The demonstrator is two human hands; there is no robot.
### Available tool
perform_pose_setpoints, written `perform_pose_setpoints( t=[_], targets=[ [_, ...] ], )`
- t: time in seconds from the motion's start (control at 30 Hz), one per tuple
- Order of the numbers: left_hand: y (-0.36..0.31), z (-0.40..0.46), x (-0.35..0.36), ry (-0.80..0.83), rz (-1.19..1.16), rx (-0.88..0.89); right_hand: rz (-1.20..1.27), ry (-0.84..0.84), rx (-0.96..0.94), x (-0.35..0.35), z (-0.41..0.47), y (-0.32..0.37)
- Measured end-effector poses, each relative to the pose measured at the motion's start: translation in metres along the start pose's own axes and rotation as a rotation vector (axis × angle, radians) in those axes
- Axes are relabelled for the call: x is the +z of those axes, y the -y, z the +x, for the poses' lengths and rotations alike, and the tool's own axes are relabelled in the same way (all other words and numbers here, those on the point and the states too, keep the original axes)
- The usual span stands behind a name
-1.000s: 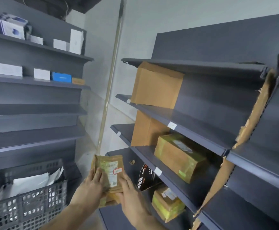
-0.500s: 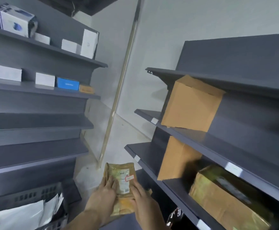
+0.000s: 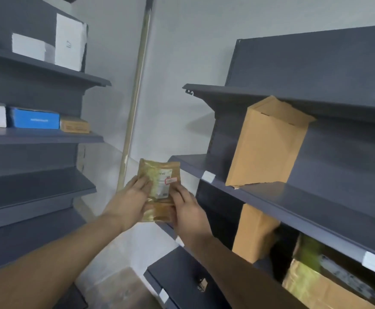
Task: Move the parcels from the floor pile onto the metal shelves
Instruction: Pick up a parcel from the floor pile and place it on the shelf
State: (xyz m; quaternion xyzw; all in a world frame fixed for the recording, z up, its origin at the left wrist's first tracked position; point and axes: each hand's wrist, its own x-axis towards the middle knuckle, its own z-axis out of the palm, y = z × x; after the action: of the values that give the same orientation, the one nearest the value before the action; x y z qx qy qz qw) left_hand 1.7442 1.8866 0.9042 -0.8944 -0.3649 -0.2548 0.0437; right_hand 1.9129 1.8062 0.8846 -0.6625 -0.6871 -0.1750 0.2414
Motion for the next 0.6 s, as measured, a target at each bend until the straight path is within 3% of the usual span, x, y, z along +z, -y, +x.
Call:
perform_pose_setpoints(
  t=[0.2, 0.43, 0.6],
  targets=[
    [0.027, 0.117, -0.005, -0.083, 0.044, 0.095, -0.182, -0.181, -0.022, -0.01, 0.098, -0.047],
    [0.029, 0.227, -0.012, -0.16, 0.056, 0.296, -0.44, -0.199, 0.081, -0.044, 0.168, -0.09],
    [0.015, 0.29, -0.013, -0.159, -0.057, 0.42, -0.486, -0.153, 0.224, -0.072, 0.192, -0.104]
  ],
)
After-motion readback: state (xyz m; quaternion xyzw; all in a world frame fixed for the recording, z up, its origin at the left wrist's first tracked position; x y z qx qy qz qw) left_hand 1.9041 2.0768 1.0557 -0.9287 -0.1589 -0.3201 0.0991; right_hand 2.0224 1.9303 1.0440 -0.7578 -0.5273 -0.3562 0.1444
